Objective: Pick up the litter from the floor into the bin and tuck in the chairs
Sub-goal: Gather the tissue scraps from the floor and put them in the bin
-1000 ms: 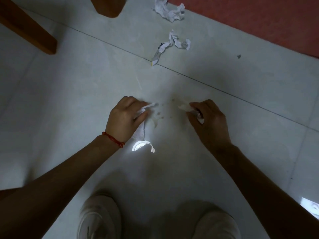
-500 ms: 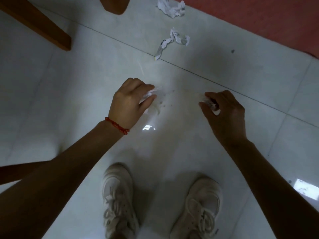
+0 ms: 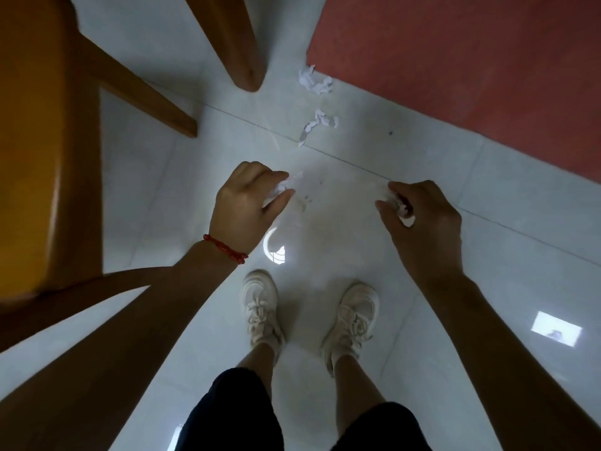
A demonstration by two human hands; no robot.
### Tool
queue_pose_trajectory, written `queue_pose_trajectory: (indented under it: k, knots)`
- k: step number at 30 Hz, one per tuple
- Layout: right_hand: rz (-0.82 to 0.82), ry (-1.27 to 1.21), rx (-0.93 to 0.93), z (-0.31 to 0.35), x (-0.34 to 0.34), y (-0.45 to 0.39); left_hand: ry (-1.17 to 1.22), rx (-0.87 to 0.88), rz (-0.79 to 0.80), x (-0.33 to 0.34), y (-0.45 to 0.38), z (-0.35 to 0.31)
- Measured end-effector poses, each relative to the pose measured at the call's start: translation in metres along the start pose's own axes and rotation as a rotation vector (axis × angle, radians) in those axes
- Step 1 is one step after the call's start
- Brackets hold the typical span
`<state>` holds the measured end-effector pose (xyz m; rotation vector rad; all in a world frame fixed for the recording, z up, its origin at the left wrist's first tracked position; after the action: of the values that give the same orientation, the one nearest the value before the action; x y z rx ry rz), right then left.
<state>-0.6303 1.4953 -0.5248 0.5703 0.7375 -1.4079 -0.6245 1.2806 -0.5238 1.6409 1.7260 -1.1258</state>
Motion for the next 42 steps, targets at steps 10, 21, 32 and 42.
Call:
queue_pose_trajectory:
  k: [10,21,32,42]
  knots:
    - [-0.059,-0.015,0.076,0.138,-0.145,0.001,-0.015,-0.066,-0.038,-0.175,-0.021,-0.1]
    - [-0.136,-0.05,-0.028,0.265,-0.241,-0.01,-0.03,-0.095,-0.116,-0.319,-0.022,-0.172]
    - [0.028,-0.052,-0.2,0.308,-0.274,0.004,-0.131,-0.229,-0.272,-0.369,0.033,-0.214]
    - [0.257,-0.083,-0.467,0.334,-0.272,0.042,-0.245,-0.559,-0.492,-0.383,0.131,-0.253]
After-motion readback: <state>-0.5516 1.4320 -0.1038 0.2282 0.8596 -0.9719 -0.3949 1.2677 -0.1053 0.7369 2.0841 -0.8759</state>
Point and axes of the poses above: each hand's wrist, its own y-axis away from the middle knuckle, its own x-axis out of the palm, z = x × y, the point moved 5 cm from there along -y, towards the middle knuckle, and after that the axes turned 4 degrees about -z, right-handed, at the moved point
